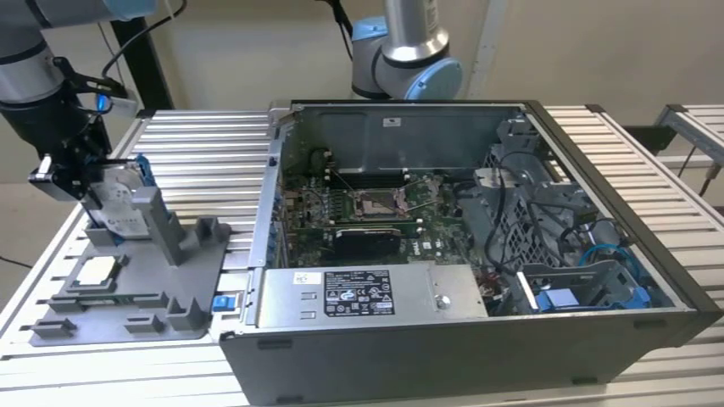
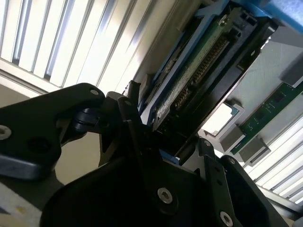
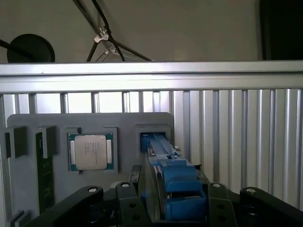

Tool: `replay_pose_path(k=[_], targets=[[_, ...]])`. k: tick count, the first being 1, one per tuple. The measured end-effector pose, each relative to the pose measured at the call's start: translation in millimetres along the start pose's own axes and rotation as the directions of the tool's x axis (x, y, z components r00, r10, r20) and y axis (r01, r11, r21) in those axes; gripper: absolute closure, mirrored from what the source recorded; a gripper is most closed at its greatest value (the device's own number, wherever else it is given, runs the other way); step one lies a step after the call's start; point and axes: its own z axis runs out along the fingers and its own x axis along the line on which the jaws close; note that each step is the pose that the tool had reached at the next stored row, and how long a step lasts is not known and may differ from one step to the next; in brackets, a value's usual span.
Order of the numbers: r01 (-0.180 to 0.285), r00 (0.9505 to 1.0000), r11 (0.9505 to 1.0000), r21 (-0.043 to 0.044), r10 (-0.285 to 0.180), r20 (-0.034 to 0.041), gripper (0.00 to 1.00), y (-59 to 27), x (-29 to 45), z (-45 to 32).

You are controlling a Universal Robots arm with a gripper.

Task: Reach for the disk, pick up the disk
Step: 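Pick up the disk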

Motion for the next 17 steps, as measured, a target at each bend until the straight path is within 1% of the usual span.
replay_pose_path(k=[5,6,17], targets=[[0.0,1.0,1.0,-0.0001,0.0,-0.0001,0.0,0.0,0.0,-0.1],[0.0,1.0,1.0,-0.0003,0.0,-0.0002,1.0,0.0,0.0,-0.2],[0.0,1.0,1.0,-0.0001,0.0,-0.0001,1.0,0.0,0.0,-0.2]])
